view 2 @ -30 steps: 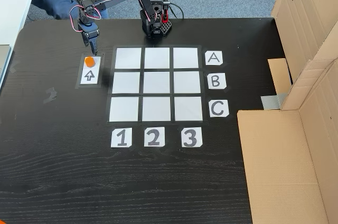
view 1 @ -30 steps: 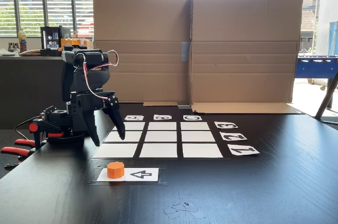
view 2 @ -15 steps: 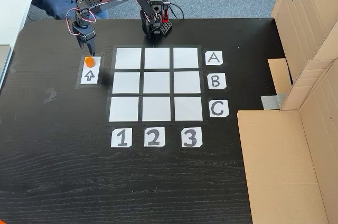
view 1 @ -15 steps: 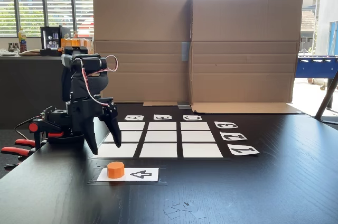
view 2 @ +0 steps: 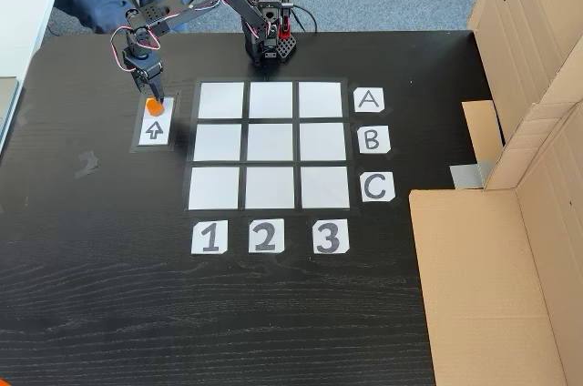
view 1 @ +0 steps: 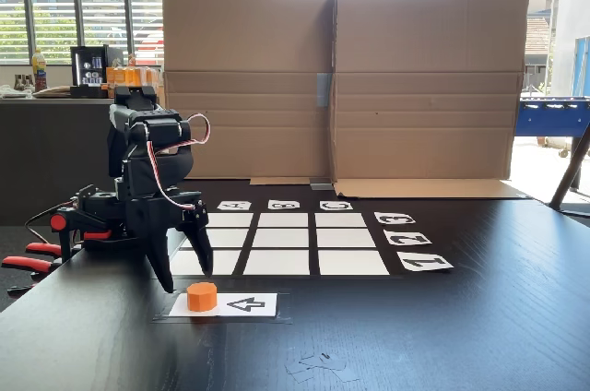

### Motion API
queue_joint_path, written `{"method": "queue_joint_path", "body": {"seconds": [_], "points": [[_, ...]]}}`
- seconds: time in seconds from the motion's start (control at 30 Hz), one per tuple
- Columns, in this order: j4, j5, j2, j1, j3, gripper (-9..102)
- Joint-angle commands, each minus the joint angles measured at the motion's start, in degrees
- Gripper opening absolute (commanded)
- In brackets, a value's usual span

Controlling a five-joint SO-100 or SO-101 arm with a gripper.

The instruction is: Pick up the round, orange token and place it in the grid on square A1.

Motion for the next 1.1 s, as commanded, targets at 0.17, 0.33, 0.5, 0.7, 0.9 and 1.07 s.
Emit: {"method": "queue_joint_path", "body": {"seconds": [0.17,0.33,0.5,0.7,0.9,1.07], "points": [[0.00,-0.35,-0.88,-2.11,-2.11,27],[-0.35,-0.35,-2.20,-3.25,-2.20,27],[-0.53,-0.18,-3.43,-3.60,-2.90,27],[-1.49,-0.09,-6.24,-3.16,-5.01,26],[-1.67,0.00,-7.91,-3.08,-6.86,26],[-1.67,0.26,-8.00,-3.08,-6.94,25]]}}
